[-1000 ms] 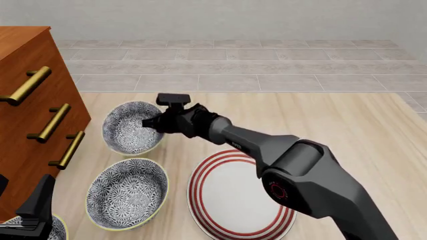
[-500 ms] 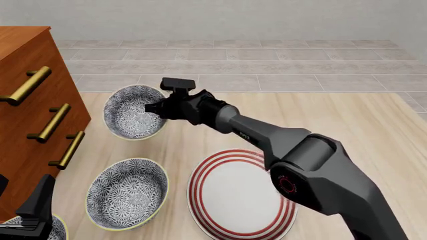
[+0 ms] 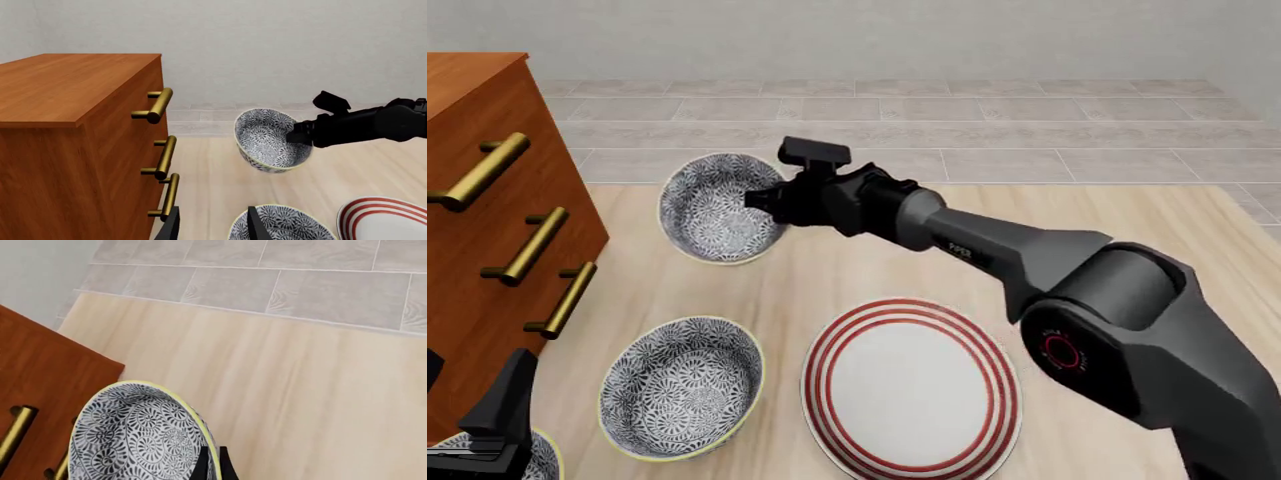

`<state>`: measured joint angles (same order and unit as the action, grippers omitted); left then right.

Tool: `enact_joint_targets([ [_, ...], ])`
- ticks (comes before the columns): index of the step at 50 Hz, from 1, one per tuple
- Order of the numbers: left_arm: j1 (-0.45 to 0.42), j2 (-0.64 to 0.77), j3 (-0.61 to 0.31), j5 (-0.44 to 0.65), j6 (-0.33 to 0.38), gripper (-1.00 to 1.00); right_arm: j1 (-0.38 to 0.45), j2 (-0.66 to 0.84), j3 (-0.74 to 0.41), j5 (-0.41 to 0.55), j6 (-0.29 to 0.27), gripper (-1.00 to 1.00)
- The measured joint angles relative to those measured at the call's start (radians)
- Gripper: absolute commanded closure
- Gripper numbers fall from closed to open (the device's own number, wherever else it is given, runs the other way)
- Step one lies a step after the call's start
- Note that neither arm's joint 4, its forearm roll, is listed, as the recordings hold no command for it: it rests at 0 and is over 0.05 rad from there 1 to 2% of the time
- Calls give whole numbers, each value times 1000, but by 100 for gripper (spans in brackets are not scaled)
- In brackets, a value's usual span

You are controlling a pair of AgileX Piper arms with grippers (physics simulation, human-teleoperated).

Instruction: Pick up the bowl and put it in the front on the plate.

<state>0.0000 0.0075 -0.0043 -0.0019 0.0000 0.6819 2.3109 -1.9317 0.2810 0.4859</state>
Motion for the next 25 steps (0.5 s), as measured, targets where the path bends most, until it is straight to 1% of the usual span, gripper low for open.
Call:
enact_joint_targets([
  [12,0,0,0,0,0,-100,-22,-95,129,-25,6,100],
  [25,0,0,0,0,0,-100,-68,-219,309,-74,10,100],
])
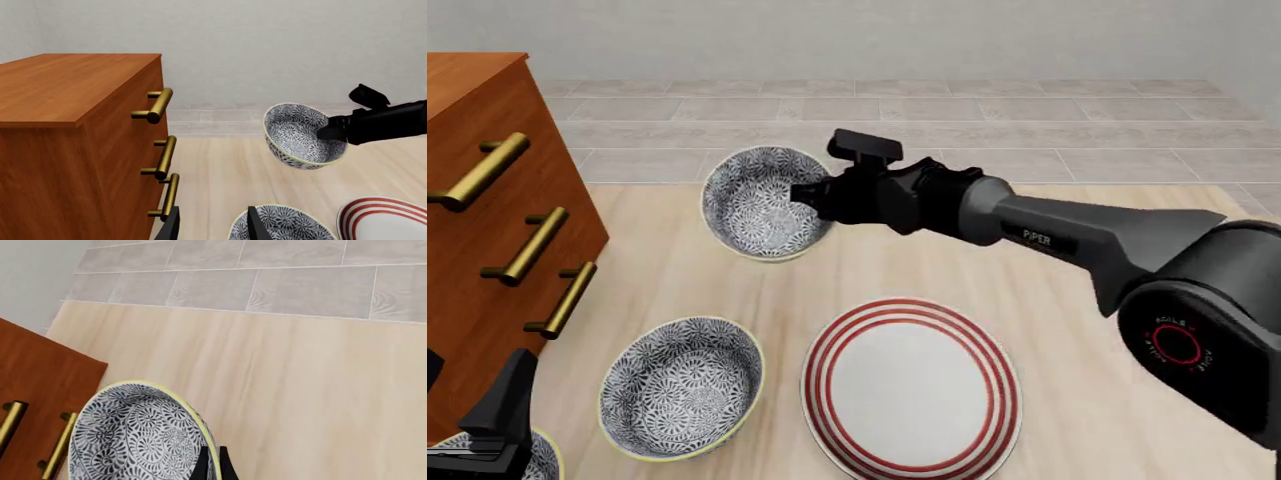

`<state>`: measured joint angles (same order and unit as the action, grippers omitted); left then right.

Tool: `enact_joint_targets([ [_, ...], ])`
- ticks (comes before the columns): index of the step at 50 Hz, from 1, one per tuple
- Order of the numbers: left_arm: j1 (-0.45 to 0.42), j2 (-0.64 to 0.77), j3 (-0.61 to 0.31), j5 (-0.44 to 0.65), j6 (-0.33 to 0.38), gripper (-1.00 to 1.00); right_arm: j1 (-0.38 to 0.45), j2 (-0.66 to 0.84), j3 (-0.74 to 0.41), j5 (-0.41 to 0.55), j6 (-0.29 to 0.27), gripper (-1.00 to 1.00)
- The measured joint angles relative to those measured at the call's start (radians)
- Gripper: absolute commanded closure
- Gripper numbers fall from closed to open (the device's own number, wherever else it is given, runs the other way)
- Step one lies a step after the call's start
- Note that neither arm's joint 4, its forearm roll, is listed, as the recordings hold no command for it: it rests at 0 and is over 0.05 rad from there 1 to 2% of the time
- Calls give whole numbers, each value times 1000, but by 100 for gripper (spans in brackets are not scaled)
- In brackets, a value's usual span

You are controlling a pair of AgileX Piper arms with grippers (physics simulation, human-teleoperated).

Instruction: Pick up the bowl and put it in the front on the plate.

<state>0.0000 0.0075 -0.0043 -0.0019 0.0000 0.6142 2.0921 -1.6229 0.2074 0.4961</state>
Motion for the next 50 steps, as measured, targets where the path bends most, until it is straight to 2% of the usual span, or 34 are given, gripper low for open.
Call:
enact_joint_targets([
  [22,0,0,0,0,0,-100,-67,-197,266,-70,7,100],
  [50,0,0,0,0,0,-100,-90,-464,588,-137,52,100],
])
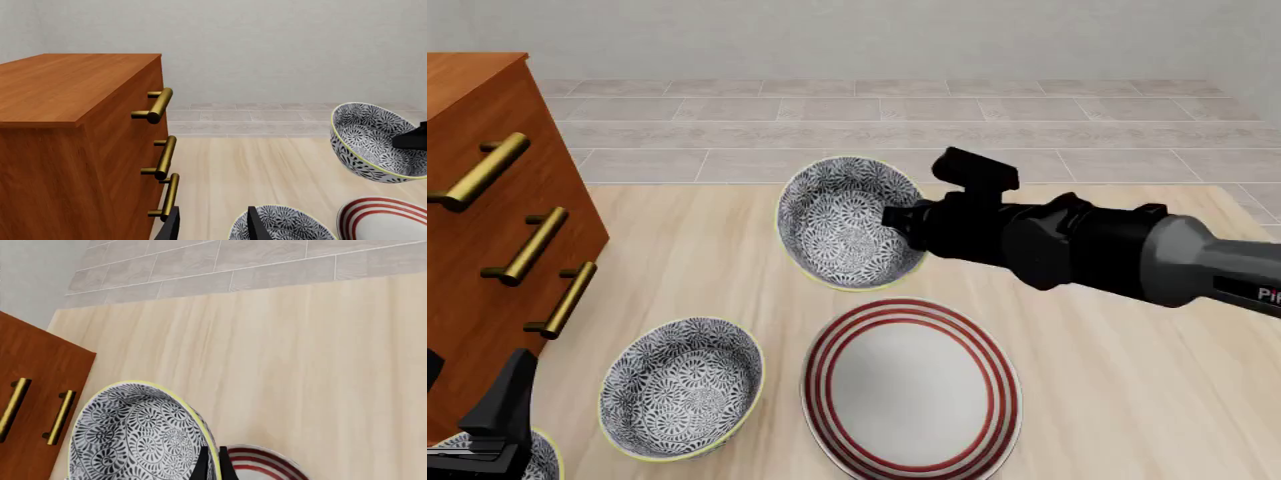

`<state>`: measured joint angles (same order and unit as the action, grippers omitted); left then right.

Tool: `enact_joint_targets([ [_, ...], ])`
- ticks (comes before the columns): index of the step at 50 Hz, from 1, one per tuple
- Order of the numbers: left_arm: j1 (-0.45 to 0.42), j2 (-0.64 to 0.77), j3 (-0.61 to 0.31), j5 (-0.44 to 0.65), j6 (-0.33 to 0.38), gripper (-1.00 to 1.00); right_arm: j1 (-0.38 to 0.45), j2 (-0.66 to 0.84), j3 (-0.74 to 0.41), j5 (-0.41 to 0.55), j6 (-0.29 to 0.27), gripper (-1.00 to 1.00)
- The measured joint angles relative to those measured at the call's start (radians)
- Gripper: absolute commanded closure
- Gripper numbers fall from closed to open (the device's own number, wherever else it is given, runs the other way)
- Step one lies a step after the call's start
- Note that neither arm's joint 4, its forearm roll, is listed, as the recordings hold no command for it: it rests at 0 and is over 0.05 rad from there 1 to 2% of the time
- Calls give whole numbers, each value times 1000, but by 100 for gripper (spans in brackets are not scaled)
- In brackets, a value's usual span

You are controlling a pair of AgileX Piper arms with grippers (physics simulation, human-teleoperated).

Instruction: Pick up the bowl and put it in the front on the plate.

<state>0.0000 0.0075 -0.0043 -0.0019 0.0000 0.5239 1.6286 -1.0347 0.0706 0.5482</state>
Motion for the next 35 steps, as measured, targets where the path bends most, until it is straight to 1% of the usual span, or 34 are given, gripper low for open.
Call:
enact_joint_targets([
  [17,0,0,0,0,0,-100,-17,-137,142,2,22,100],
  [35,0,0,0,0,0,-100,-9,-232,282,-8,46,100],
])
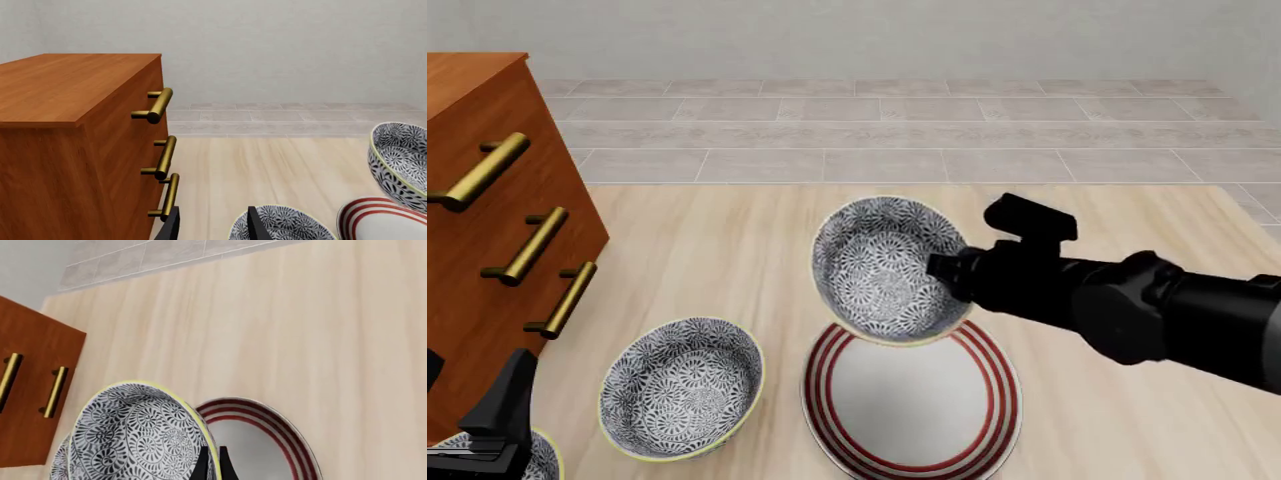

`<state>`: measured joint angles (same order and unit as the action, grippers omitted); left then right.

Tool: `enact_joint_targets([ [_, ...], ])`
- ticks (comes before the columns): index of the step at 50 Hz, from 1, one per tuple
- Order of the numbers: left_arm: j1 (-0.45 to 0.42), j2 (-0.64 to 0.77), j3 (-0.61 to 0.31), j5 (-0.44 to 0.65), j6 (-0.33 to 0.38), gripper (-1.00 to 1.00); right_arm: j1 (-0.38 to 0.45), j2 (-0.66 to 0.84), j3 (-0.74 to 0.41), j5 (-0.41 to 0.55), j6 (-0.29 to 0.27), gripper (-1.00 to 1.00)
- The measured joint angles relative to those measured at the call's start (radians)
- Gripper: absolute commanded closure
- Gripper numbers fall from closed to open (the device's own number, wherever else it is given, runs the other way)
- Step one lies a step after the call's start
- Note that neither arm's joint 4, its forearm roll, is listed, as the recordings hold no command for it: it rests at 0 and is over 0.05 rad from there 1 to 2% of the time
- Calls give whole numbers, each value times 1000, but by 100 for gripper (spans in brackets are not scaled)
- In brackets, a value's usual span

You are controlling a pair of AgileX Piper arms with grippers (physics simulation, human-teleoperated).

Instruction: Pick up the bowl and put it in the front on the plate.

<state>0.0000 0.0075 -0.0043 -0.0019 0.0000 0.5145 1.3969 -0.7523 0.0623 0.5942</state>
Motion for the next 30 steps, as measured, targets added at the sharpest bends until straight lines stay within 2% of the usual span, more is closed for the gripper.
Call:
enact_joint_targets([
  [30,0,0,0,0,0,-100,-16,-49,148,-17,-1,100],
])
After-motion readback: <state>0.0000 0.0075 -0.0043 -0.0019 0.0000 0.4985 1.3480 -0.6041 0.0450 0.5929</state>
